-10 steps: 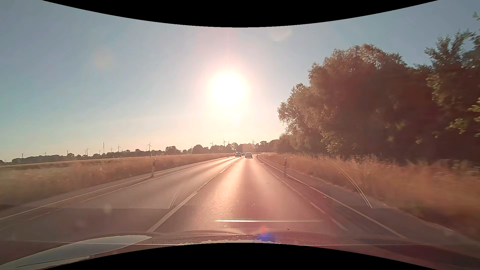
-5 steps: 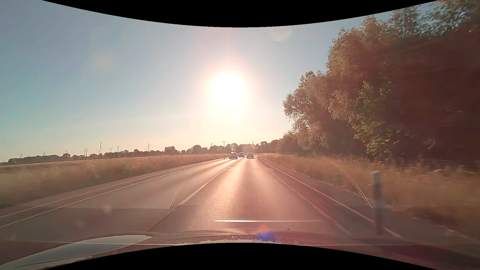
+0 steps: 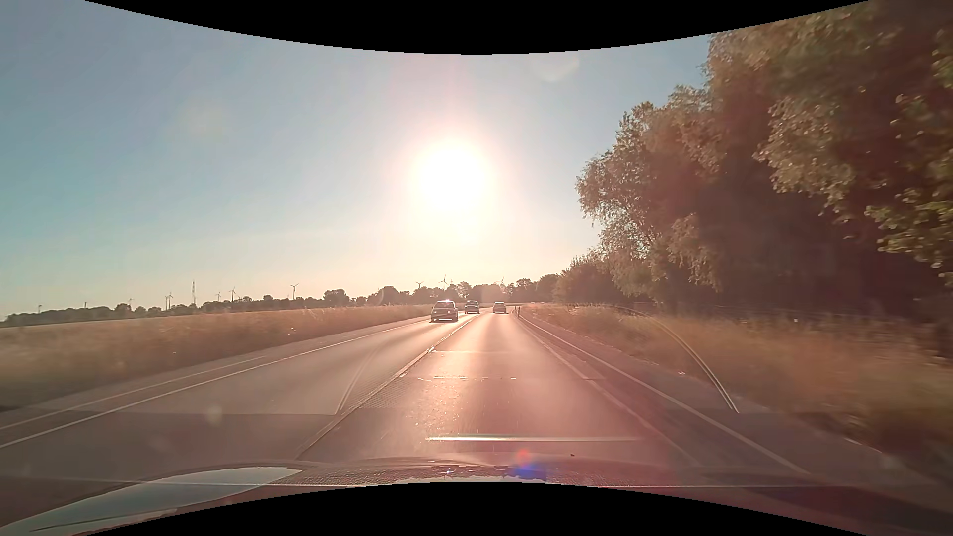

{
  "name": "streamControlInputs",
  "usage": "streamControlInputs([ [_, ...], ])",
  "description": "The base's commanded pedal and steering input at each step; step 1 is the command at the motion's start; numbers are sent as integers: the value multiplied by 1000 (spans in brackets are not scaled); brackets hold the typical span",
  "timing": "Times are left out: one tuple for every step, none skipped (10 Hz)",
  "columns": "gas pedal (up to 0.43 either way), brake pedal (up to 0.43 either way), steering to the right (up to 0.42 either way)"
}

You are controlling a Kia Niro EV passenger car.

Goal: Follow the waypoints while adhering to traffic rules and regulations

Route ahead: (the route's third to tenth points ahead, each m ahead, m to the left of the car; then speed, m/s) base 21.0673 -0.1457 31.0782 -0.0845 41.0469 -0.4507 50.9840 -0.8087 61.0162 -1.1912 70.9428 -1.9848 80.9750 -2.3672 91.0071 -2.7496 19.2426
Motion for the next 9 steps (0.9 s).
streamControlInputs([
  [268,0,1],
  [268,0,1],
  [268,0,1],
  [268,0,1],
  [268,0,1],
  [268,0,2],
  [268,0,2],
  [280,0,2],
  [280,0,2],
])
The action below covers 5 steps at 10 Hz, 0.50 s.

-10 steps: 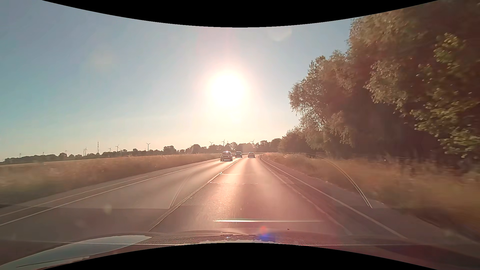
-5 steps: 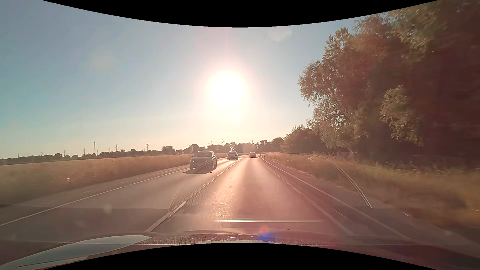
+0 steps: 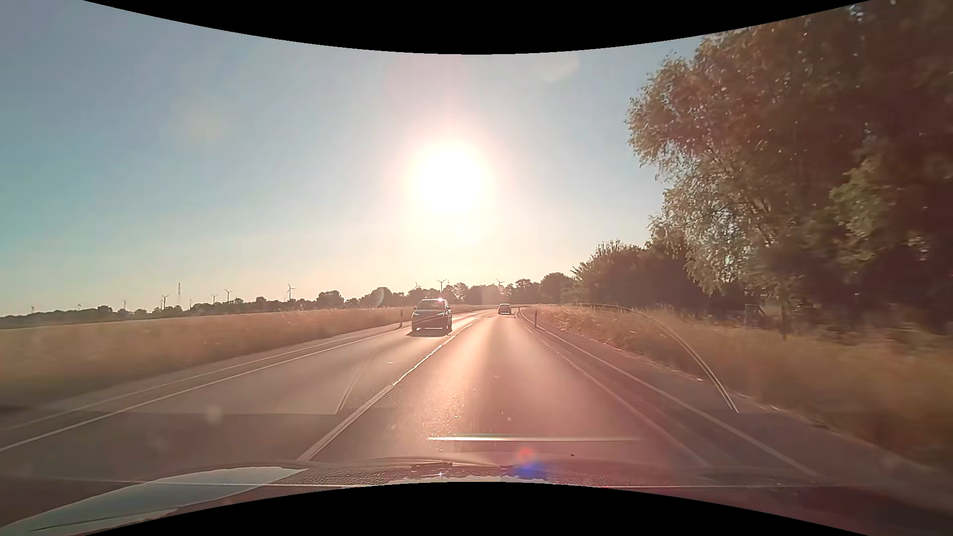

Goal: Follow the waypoints while adhering to traffic rules and regulations

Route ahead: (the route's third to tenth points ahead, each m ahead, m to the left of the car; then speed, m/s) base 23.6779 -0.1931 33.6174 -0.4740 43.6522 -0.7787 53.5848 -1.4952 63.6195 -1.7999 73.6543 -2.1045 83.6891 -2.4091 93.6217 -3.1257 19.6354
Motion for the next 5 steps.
streamControlInputs([
  [280,0,2],
  [280,0,2],
  [280,0,4],
  [280,0,4],
  [280,0,5],
])
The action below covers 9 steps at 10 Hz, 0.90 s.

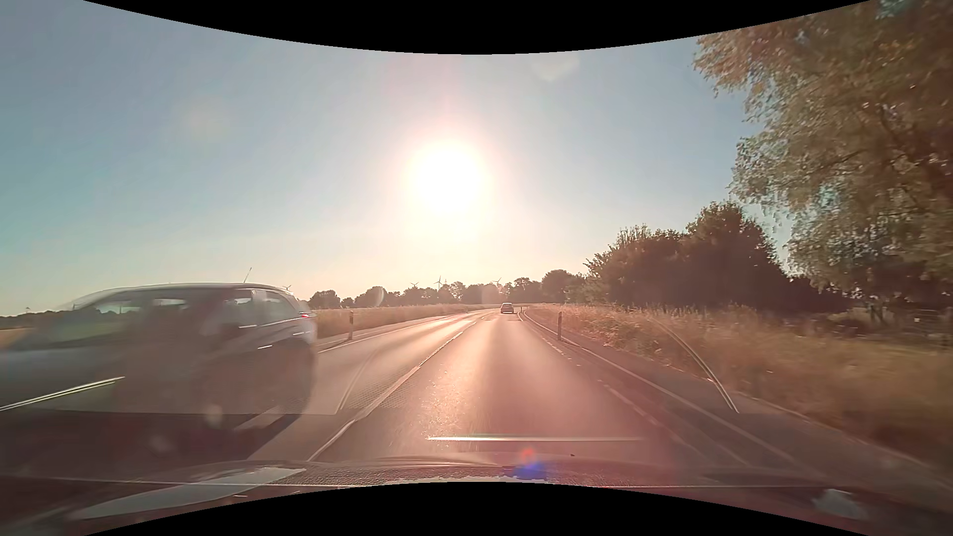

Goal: Follow the waypoints while adhering to traffic rules and regulations

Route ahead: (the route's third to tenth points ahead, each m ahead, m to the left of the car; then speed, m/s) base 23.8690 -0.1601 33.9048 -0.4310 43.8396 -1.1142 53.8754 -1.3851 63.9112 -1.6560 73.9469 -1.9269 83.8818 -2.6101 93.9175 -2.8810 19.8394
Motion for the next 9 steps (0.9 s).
streamControlInputs([
  [280,0,6],
  [280,0,8],
  [280,0,8],
  [280,0,8],
  [280,0,7],
  [280,0,7],
  [280,0,7],
  [280,0,7],
  [280,0,7],
])
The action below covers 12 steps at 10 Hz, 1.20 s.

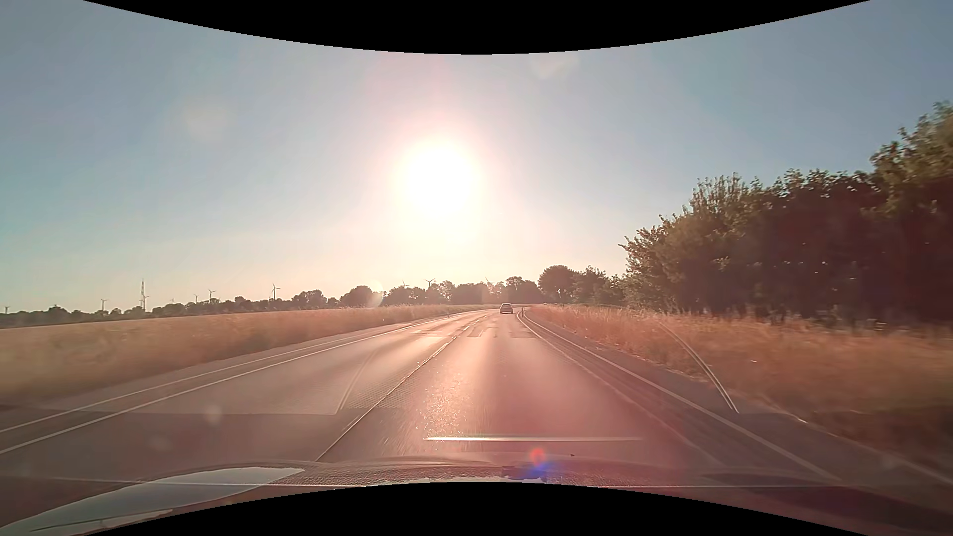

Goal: Follow the waypoints while adhering to traffic rules and regulations

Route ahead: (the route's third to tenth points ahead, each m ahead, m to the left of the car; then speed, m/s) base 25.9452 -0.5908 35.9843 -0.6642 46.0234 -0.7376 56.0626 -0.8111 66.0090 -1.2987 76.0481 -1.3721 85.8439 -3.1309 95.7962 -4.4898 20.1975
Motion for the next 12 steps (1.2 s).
streamControlInputs([
  [280,0,7],
  [280,0,7],
  [280,0,5],
  [280,0,4],
  [280,0,4],
  [280,0,5],
  [280,0,5],
  [280,0,5],
  [280,0,5],
  [280,0,5],
  [280,0,5],
  [280,0,5],
])
